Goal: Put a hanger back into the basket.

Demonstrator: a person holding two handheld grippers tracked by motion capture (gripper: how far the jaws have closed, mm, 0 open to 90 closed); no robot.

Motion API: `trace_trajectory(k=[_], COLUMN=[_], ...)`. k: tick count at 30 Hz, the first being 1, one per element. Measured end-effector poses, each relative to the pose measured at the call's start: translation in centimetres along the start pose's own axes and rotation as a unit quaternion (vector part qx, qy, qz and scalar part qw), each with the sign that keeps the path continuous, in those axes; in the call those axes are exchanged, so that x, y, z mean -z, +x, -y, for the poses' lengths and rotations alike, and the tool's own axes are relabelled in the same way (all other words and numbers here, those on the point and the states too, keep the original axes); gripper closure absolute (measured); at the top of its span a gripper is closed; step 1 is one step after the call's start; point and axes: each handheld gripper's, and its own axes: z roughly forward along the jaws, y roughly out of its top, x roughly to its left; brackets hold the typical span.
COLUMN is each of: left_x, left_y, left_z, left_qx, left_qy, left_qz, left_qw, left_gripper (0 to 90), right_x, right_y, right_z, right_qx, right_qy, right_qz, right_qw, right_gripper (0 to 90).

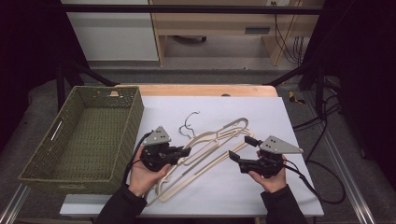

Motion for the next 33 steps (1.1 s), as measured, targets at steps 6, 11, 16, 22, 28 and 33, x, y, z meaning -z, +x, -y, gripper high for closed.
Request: trace_trajectory(k=[6,11,16,22,28,33], left_x=[2.8,5.5,8.1,10.9,13.6,14.9], left_y=[0.6,1.8,3.6,6.1,8.7,10.1], left_z=[-1.4,-2.7,-3.7,-4.2,-4.2,-3.9], left_qx=[-0.01,-0.019,-0.019,-0.03,-0.028,-0.026], left_qy=[-0.013,-0.019,-0.024,-0.032,-0.033,-0.032], left_qz=[-0.014,-0.026,-0.047,-0.069,-0.082,-0.092], left_qw=[0.9998,0.9993,0.9985,0.9967,0.9957,0.995], left_gripper=[85.6,85.6,85.6,85.6,85.6,85.6], right_x=[0.7,1.0,1.1,1.0,1.0,0.9], right_y=[-1.1,-1.3,-1.5,-1.6,-1.7,-1.6], right_z=[0.5,0.6,0.6,0.8,0.8,0.8], right_qx=[-0.011,-0.014,-0.013,-0.009,-0.007,-0.006], right_qy=[0.001,0.0,0.0,0.005,0.005,0.008], right_qz=[0.017,0.023,0.027,0.029,0.033,0.033], right_qw=[0.9998,0.9996,0.9995,0.9995,0.9994,0.9994], right_gripper=[11.3,9.7,8.4,7.1,4.7,4.1])
